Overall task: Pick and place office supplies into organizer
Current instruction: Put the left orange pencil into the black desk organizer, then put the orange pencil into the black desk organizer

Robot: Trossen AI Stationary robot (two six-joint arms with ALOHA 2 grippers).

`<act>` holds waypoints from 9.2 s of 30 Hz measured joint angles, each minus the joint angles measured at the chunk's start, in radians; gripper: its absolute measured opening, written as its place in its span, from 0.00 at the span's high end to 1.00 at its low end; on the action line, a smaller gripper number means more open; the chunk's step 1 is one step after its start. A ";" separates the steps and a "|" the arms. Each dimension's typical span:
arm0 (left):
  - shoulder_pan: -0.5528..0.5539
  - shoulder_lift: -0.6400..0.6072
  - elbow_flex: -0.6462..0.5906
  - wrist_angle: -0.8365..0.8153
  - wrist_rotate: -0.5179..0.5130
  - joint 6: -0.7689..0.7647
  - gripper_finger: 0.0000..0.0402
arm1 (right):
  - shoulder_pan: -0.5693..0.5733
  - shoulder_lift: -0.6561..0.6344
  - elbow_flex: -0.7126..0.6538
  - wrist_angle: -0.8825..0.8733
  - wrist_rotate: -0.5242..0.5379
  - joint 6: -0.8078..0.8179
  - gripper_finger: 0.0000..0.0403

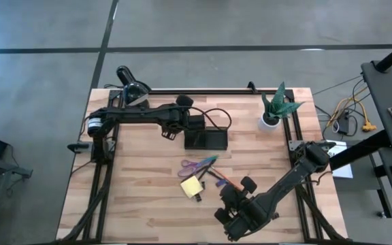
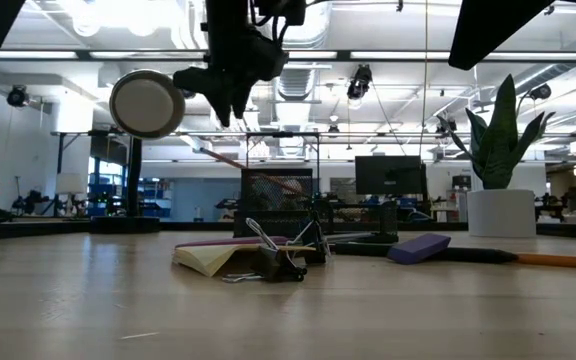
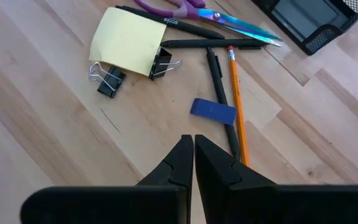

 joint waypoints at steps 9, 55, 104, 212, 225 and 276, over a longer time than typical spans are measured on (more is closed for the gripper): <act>0.000 -0.122 -0.004 -0.024 0.256 -0.364 0.67 | -0.001 0.000 -0.005 -0.001 0.000 -0.002 0.98; 0.261 -0.831 -1.267 1.429 0.639 -1.713 0.67 | -0.022 0.001 -0.065 0.024 0.040 0.080 0.98; 0.297 -0.723 -1.281 1.558 0.692 -1.636 0.77 | -0.037 0.001 -0.065 0.015 0.024 0.072 0.98; 0.108 -1.029 -0.998 1.027 0.713 -1.061 0.70 | -0.224 0.000 -0.111 -0.023 -0.275 -0.418 0.98; -0.002 -1.209 -1.187 1.028 0.935 -1.338 0.70 | -0.393 -0.120 -0.352 0.248 -0.477 -0.661 0.98; -0.045 -1.553 -1.462 1.038 0.881 -1.559 0.70 | -0.126 -0.293 -0.786 0.626 -0.426 -0.370 0.66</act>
